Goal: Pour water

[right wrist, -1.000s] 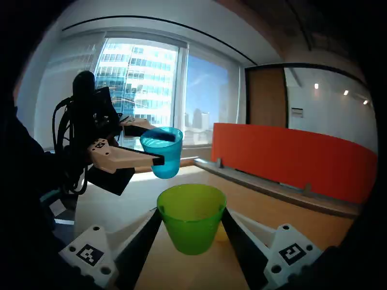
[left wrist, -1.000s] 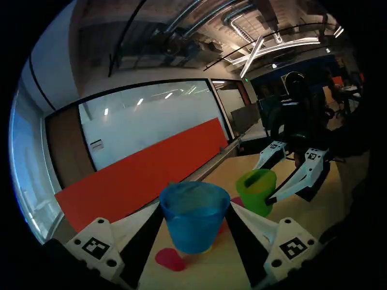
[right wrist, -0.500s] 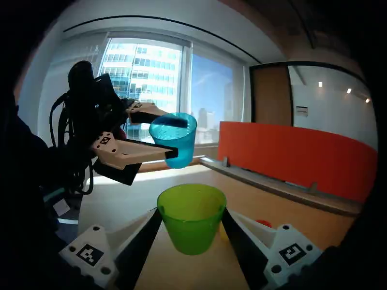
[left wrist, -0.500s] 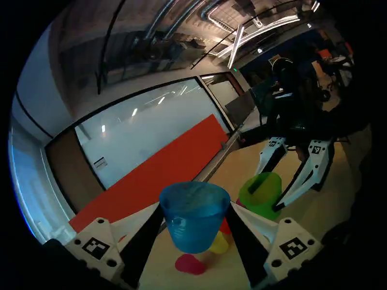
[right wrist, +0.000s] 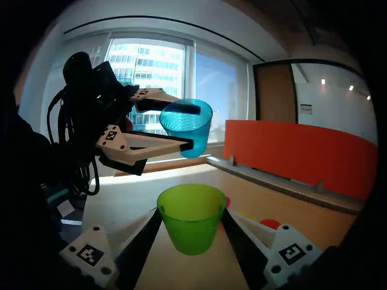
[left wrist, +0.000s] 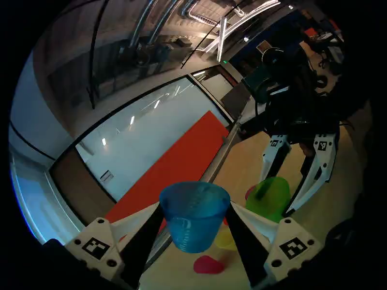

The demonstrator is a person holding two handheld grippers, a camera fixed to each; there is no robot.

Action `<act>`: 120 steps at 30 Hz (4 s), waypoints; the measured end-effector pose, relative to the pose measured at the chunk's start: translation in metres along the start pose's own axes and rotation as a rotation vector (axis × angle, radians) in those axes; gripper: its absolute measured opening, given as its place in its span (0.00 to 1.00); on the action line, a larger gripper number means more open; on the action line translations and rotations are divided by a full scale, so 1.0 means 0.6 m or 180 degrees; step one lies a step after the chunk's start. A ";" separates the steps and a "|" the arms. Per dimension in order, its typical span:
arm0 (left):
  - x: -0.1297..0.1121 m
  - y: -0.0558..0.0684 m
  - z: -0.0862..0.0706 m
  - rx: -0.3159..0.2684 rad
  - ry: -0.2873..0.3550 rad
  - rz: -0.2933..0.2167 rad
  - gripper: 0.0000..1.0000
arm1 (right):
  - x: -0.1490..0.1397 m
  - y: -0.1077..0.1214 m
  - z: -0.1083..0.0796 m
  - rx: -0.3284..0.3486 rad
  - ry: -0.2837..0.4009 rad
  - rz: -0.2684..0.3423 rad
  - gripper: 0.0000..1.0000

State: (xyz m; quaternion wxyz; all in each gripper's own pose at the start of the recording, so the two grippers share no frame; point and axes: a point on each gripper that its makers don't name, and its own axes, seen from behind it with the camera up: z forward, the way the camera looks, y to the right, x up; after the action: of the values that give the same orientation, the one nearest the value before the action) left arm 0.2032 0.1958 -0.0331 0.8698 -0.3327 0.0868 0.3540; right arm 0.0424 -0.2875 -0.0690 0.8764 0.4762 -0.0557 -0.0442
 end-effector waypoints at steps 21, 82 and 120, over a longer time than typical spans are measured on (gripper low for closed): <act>0.027 -0.014 0.025 0.0041 0.0001 0.0527 0.85 | 0.013 -0.002 0.012 0.0047 0.0086 0.0058 0.89; 0.067 -0.022 0.035 0.0222 0.0012 0.1516 0.85 | 0.021 0.017 0.004 0.0009 0.0107 -0.0030 0.88; 0.095 -0.030 0.031 0.0363 0.0077 0.2129 0.85 | 0.022 0.021 0.005 0.0006 0.0124 -0.0051 0.88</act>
State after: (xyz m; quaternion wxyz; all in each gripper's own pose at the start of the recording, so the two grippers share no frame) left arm 0.2556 0.2298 -0.0318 0.7216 -0.2407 0.2210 0.6103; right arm 0.0555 -0.2851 -0.0561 0.8765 0.4782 -0.0348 -0.0419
